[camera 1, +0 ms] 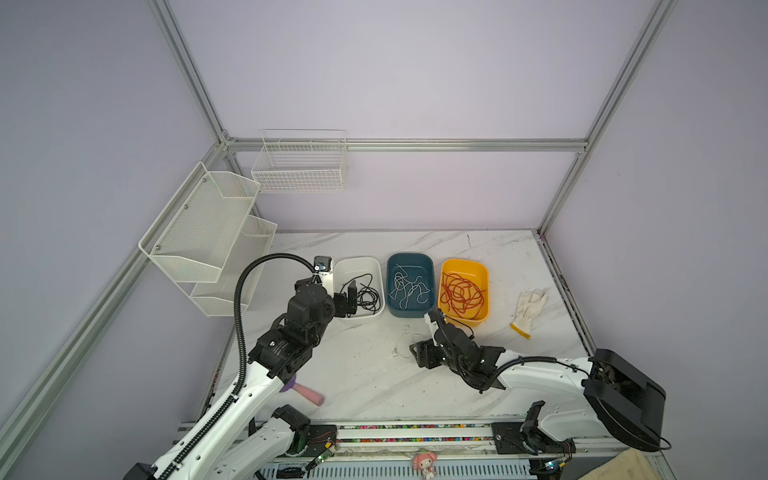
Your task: Untangle the cables
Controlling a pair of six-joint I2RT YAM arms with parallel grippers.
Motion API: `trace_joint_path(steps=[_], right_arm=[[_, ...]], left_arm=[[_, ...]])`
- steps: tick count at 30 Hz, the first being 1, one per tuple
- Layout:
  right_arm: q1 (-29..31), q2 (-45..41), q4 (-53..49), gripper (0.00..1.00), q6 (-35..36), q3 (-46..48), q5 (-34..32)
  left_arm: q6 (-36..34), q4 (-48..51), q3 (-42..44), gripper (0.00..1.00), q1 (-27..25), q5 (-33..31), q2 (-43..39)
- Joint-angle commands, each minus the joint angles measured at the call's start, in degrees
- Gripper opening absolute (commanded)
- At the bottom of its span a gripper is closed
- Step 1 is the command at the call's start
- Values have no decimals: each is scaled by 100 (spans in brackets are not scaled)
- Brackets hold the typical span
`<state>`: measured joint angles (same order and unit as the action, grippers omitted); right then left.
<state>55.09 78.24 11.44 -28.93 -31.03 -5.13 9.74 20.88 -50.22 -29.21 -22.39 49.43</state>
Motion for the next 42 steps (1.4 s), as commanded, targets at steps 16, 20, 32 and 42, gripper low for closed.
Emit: trace_joint_path(steps=[16,20,32,42], right_arm=[[63,781,376,61,159,-337,-607],[61,928,371,57,194,-423,-697],[57,1232,400,49,278,-585,-731],[60,1327,469,39,317,-649,-705]], left_arm=[[-168,-243,216,100,38,-73,-88],[-176,-258,231,100,45,-121,-134],[-200,-270,249,100,37,-65,-165],[-200,-278,249,100,32,14,-134]])
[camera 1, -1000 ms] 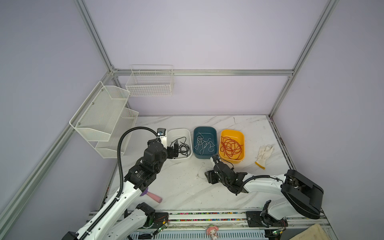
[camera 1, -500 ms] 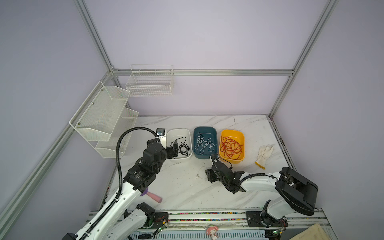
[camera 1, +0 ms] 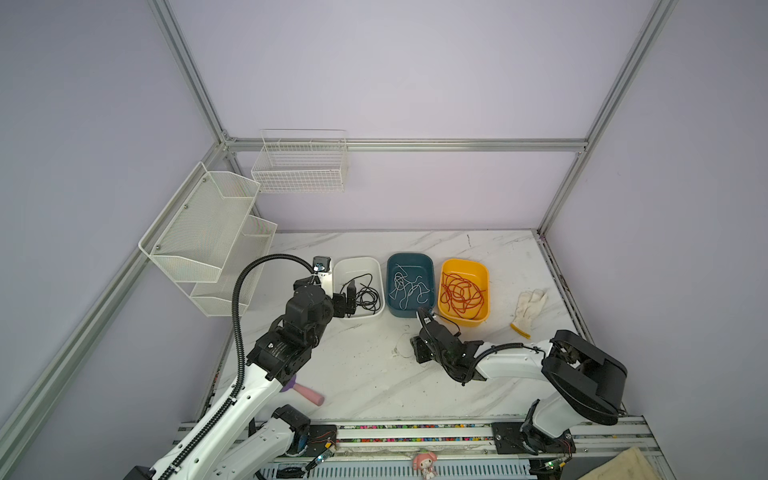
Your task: Untangle the cables
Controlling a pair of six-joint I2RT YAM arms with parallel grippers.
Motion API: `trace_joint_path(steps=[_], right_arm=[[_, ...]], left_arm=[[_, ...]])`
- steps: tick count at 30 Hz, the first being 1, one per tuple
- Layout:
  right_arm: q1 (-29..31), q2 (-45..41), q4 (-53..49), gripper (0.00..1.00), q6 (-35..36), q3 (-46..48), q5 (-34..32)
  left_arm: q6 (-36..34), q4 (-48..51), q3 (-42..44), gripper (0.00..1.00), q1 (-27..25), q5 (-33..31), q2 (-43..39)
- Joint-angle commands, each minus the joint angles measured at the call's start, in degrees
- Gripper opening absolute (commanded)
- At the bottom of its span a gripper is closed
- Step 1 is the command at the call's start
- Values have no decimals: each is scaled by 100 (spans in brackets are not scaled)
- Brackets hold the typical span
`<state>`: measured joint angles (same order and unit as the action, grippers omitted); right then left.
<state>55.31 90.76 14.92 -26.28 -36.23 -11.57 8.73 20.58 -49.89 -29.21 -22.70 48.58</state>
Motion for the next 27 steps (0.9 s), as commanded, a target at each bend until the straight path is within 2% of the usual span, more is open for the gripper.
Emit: trace_joint_path(steps=[1,7,15,19,27], right_arm=[[38,98,100,36,66,-149,-70],[34,170,109,30,106,-178,-23],[35,-23,55,14,156,-139,-121],[34,-191,16,0,228,-130,-151],[39,-702,-125,0,446,-104,-207]], left_arm=[[-102,-254,210,100,31,53,-28],[-118,-247,216,100,40,53,-26],[-131,-247,215,100,36,64,6],[-127,-247,216,100,31,61,23],[-135,-260,216,100,42,63,53]])
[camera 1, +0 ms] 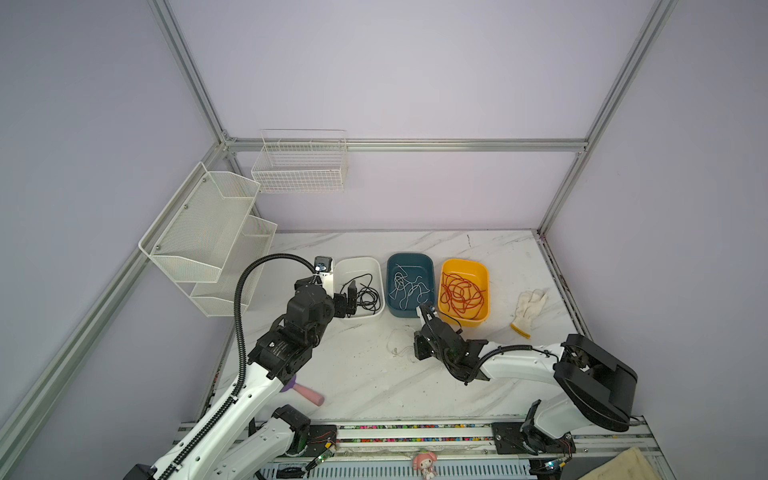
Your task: Untangle the cables
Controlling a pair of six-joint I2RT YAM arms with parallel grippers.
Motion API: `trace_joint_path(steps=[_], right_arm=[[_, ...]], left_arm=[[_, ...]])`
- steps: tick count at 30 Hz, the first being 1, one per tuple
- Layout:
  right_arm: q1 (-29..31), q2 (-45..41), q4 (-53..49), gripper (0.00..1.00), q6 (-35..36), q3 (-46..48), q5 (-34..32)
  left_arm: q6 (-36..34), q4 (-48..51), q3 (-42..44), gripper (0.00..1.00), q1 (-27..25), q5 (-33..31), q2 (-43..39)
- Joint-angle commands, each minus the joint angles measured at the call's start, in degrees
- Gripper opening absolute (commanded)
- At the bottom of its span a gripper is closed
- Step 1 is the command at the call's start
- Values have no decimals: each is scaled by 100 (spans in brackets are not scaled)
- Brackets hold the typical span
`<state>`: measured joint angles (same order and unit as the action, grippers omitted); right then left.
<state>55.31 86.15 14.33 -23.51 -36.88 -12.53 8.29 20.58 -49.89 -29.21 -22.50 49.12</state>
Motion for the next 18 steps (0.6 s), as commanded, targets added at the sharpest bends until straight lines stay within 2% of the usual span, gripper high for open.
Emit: trace_joint_path(steps=[1,11,18], right_arm=[[37,-333,-79,0,234,-27,-109],[37,-1540,-556,0,513,-141,-107],[39,-2169,-1186,0,545,-752,-391]], left_arm=[[-96,-260,216,100,36,36,-3],[-91,-258,216,100,34,70,44],[-91,-264,216,100,33,70,76]])
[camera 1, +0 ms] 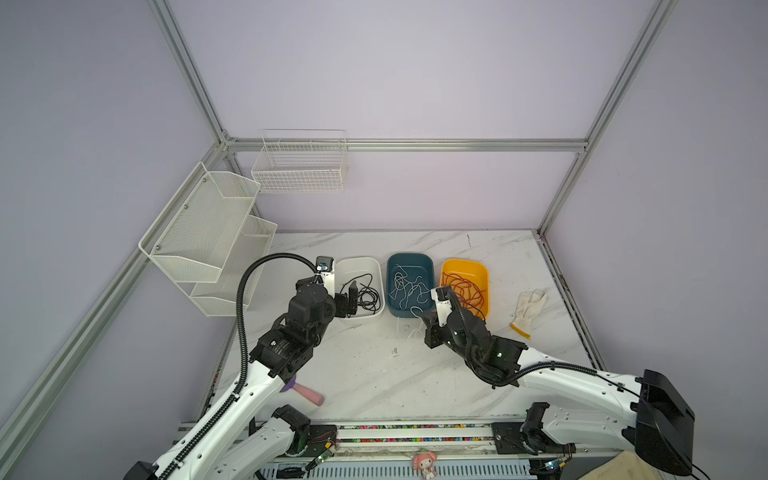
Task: Untangle the cables
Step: 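Carry the thin white strands into the teal tub with the right gripper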
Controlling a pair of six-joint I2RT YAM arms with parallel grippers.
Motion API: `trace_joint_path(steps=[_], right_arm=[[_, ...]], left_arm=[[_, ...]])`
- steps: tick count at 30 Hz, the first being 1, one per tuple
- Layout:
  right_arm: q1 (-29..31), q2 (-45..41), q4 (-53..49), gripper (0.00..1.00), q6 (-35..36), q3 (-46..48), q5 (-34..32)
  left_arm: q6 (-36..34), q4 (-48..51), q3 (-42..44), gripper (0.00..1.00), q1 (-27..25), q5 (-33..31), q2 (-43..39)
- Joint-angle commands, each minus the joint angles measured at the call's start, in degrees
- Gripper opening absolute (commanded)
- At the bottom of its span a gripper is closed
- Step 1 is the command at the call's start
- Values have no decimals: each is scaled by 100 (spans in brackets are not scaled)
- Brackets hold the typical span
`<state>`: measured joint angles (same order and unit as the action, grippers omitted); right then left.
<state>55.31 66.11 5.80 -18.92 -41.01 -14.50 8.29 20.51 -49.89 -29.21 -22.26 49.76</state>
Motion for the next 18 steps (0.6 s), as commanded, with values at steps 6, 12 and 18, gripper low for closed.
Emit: trace_joint_path(steps=[6,12,18], right_arm=[[36,-3,-462,0,320,-1012,-430],[-97,753,-285,0,772,-1593,-975],[-752,1558,-95,0,576,-2129,-483]], left_arm=[[-91,-240,216,100,30,44,31],[-92,-232,225,100,29,33,34],[-92,-233,225,100,28,37,56]])
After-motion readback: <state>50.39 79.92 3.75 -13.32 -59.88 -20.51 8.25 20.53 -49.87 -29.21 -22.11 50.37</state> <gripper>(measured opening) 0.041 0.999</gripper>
